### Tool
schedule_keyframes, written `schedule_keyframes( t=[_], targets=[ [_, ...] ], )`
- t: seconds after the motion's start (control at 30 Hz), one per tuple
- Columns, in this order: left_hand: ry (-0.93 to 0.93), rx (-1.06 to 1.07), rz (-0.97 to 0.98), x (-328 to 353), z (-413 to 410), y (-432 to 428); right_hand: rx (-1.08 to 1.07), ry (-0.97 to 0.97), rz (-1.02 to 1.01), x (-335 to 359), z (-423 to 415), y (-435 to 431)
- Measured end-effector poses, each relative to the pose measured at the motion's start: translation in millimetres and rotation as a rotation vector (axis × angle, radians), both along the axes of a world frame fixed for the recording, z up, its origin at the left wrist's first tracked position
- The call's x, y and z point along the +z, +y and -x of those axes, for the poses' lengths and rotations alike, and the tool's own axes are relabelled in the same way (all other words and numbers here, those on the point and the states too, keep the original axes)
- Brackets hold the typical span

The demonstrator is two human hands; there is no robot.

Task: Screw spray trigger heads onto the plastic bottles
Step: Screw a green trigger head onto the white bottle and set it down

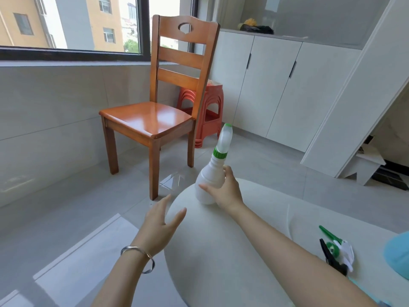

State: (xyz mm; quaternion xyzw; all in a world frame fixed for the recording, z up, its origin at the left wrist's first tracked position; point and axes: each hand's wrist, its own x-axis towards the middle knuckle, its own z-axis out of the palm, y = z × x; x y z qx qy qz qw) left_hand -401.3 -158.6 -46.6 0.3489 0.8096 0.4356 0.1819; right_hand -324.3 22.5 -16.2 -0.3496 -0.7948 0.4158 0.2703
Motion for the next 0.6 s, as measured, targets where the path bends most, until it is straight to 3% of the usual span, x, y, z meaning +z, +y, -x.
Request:
schedule_keyframes(
  t=[0.6],
  targets=[
    [0.045,0.050,-0.035,2.7,-1.5,3.2,-0.071,0.007,-0.062,-16.8,18.1,-4.9]
  ],
)
